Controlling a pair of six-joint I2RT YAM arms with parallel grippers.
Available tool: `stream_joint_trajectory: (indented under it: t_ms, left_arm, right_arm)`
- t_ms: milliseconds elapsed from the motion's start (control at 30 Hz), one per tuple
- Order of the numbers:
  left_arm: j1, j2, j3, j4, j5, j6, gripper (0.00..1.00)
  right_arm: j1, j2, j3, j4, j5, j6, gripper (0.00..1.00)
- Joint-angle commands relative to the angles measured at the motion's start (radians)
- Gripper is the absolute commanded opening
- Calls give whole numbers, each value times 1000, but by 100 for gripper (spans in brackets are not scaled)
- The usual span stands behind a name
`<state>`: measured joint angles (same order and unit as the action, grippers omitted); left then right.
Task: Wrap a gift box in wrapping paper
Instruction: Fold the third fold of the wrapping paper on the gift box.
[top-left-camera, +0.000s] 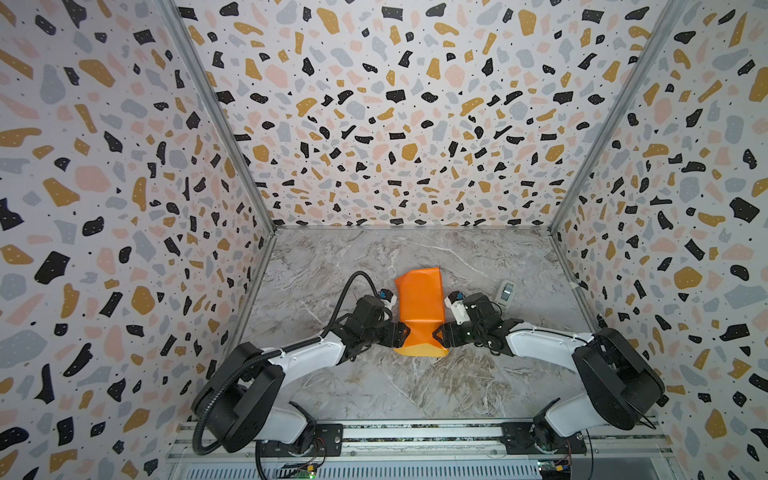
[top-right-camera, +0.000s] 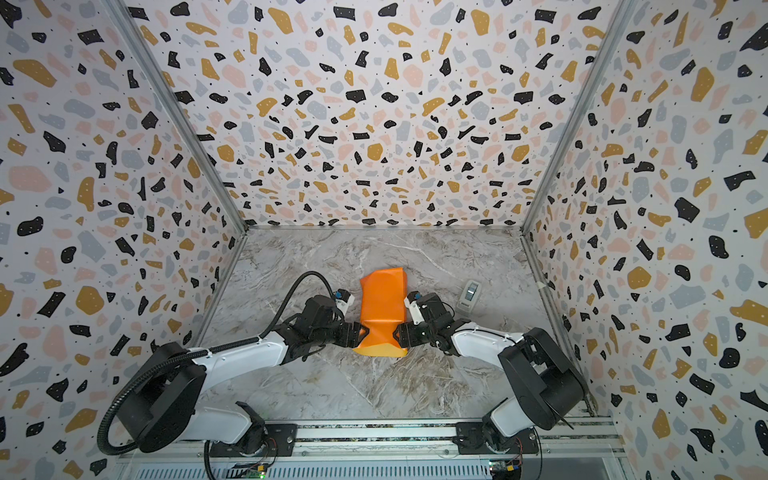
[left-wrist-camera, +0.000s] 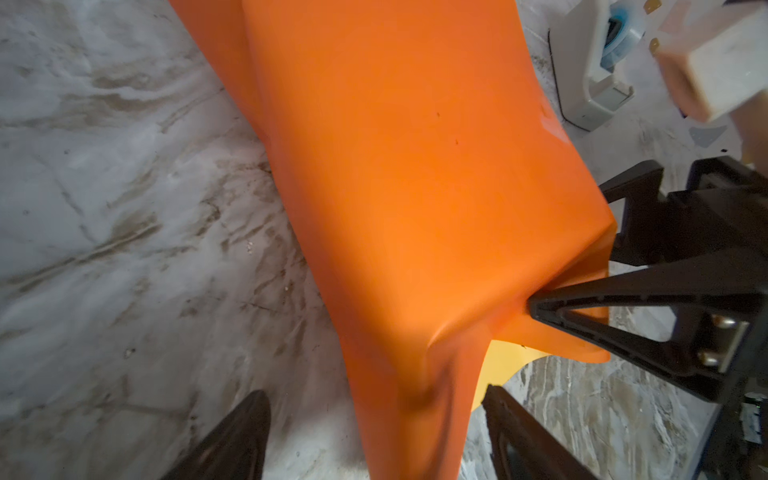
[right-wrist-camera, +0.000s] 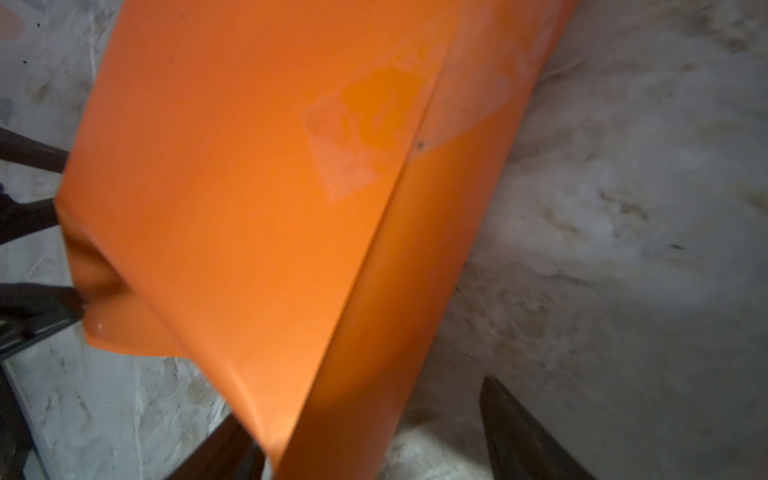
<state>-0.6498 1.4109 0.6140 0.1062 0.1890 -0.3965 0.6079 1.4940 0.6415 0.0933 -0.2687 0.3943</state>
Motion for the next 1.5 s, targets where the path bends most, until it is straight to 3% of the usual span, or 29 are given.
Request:
stream_joint_trajectory:
  t_ms: [0, 233, 600, 767, 1200, 1467]
  left_arm:
    - [-22, 18, 7, 35, -81, 31, 77]
    - [-52, 56, 6, 72, -167, 9, 65]
    - [-78, 110, -9, 119, -264, -60, 62]
    - [-88, 120, -13, 108, -309, -90, 56]
    - [-126, 146, -19, 128, -327, -195, 39]
    - [-148, 159, -19, 121, -414, -233, 31]
  right_arm:
    - [9, 4, -3, 32, 35, -9, 75]
    - [22, 16, -2, 43, 113, -8, 67]
    - [35, 46, 21, 37, 200, -31, 62]
    - [50, 50, 27, 38, 223, -21, 59]
    - [83, 55, 38, 31, 295, 73, 46]
    - [110, 69, 40, 32, 346, 124, 36]
